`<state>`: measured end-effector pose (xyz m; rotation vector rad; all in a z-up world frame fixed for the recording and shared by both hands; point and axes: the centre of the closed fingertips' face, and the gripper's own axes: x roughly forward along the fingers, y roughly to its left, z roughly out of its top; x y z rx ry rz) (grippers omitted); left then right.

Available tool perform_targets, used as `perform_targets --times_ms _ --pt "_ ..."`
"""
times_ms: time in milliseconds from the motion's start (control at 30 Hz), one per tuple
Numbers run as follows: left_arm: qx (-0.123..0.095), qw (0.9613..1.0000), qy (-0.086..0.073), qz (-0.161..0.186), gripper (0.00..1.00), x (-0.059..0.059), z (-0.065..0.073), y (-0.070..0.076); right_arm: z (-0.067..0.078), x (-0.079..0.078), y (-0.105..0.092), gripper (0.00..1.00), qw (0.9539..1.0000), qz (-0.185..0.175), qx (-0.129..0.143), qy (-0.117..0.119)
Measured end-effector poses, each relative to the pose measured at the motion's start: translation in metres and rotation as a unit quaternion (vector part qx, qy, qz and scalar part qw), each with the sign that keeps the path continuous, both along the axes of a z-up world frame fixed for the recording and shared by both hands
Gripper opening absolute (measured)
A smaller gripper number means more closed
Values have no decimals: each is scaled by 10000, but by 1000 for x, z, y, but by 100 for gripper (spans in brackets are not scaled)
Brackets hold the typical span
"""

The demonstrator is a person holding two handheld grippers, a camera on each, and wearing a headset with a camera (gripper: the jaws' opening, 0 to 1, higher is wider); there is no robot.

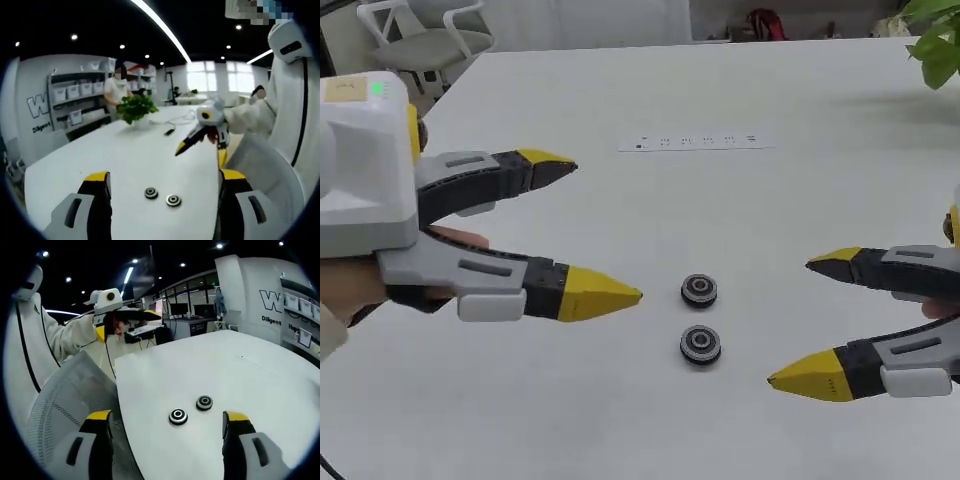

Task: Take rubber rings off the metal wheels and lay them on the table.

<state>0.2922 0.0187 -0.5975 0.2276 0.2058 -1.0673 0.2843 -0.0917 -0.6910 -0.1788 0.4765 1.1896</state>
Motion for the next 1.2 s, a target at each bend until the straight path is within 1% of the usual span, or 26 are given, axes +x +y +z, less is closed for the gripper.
perform_targets --times_ms 67,167,267,367,433,567,733,867,967,1033,1100,1200 --pt "-20 10000 -46 -63 89 4 1 -6 2 3 1 85 10000 16 24 -59" --pt "8 9999 -83 -135 88 8 0 -14 1 9 2 84 10000 20 13 -94" --pt "89 9997 -98 -225 87 11 -5 -22 -2 12 3 82 9999 24 3 -130" --pt "81 9996 -96 -271 86 14 -9 -26 -4 14 5 80 9999 35 5 -114" --pt "-8 9996 -27 -280 86 17 -13 -29 -6 16 7 78 9999 43 22 -112" --pt "21 9996 26 -287 84 19 -21 -35 -10 20 11 76 9999 52 68 -106" --pt "-70 9994 105 -330 82 23 -32 -38 -17 22 17 74 9999 108 77 -76" --pt "-34 9991 195 -372 81 27 -43 -39 -23 25 18 72 9998 150 71 -57" --pt "43 9986 206 -480 78 28 -52 -41 -26 27 20 69 9998 182 99 -33" --pt "12 9982 248 -541 76 30 -58 -42 -30 28 20 68 9998 194 83 -3" --pt "-31 9977 337 -595 75 31 -64 -44 -33 30 21 67 9998 198 51 -14" --pt "64 9971 378 -655 70 32 -77 -47 -37 32 22 61 9997 246 30 -40"
